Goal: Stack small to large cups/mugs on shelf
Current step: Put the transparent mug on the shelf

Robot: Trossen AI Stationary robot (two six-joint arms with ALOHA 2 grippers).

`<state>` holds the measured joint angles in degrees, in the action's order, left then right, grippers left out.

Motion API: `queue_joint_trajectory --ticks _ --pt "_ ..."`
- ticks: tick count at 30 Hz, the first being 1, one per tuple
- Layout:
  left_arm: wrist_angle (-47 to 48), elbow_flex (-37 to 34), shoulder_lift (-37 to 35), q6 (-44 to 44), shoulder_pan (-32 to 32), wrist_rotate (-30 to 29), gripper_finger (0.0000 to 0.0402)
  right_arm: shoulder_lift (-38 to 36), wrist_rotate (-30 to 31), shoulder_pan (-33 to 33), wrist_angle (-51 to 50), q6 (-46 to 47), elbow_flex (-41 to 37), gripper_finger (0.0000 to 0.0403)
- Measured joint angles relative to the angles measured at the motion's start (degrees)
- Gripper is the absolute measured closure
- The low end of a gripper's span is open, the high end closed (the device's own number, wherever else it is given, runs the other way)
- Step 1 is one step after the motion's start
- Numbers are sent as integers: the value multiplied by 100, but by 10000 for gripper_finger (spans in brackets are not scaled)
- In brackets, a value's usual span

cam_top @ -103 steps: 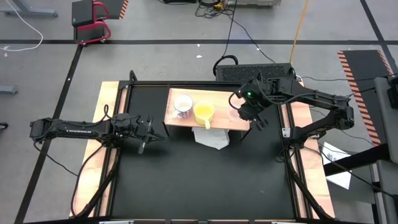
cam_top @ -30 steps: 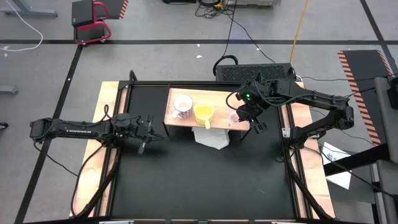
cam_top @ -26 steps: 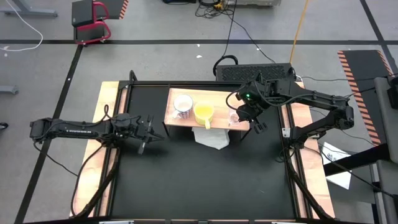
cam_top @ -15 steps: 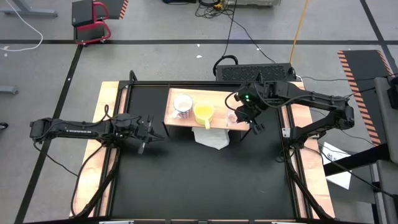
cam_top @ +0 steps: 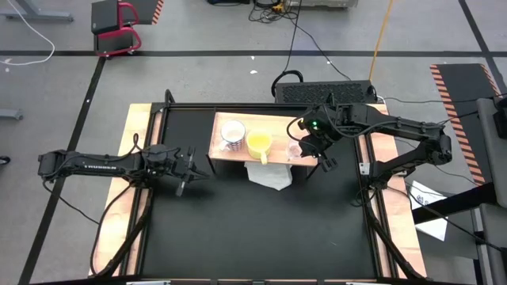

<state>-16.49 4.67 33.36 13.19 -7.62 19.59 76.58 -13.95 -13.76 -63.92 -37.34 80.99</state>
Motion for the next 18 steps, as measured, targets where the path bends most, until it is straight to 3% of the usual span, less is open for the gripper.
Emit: queue_joint_trajectory --ticks 18 --pt "-4 0 0 61 0 0 376 24 340 0 -582 136 501 403"
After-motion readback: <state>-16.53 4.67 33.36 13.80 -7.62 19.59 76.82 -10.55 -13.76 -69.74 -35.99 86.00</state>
